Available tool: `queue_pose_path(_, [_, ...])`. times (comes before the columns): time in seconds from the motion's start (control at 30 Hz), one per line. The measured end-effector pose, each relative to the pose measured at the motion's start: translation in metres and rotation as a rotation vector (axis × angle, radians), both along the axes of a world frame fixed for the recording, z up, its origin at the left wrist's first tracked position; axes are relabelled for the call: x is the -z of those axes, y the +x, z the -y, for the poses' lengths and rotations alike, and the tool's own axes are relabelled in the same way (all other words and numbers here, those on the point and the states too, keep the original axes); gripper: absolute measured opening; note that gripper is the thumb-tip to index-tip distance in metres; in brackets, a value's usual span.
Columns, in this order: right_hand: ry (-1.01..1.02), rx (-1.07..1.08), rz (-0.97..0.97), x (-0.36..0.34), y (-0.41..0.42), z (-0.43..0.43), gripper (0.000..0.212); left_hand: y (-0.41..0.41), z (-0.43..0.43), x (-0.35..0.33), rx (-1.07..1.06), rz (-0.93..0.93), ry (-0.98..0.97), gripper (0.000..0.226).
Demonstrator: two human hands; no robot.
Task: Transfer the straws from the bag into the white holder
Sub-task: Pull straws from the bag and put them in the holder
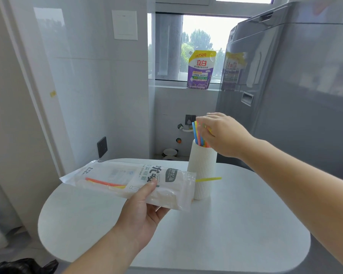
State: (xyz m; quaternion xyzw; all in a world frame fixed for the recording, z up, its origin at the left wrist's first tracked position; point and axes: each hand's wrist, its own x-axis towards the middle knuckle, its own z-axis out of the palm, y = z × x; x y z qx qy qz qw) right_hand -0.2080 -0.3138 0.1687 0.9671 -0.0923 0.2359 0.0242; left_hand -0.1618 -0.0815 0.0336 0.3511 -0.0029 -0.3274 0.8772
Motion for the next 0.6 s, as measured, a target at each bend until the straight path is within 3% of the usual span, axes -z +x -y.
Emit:
queue_pose_path(0.17, [0.139,-0.011,0.175,0.001,-0.008,-0.006,0.048,0.000,0.000,0.000,0.012,0.001,0.001,0.037])
queue_pose_path(0.27, [0.194,-0.001,0.396,0.005,-0.022,-0.015,0.034,0.001,-0.001,0.000,0.016,0.023,-0.006,0.046])
queue_pose_path(0.33, [0.313,-0.010,0.506,0.017,-0.035,-0.026,0.027,0.001,-0.001,-0.001,0.014,0.050,-0.002,0.056])
queue_pose_path(0.43, [0.520,0.059,0.533,0.050,-0.055,-0.043,0.033,-0.001,-0.001,-0.002,0.025,0.099,0.004,0.053])
queue_pose_path(0.5, [0.745,0.128,0.446,0.076,-0.066,-0.053,0.034,-0.004,0.000,-0.002,0.042,0.145,0.017,0.048])
queue_pose_path(0.6, [1.330,0.225,0.266,0.103,-0.072,-0.064,0.038,-0.010,0.002,-0.001,0.062,0.221,0.057,0.039])
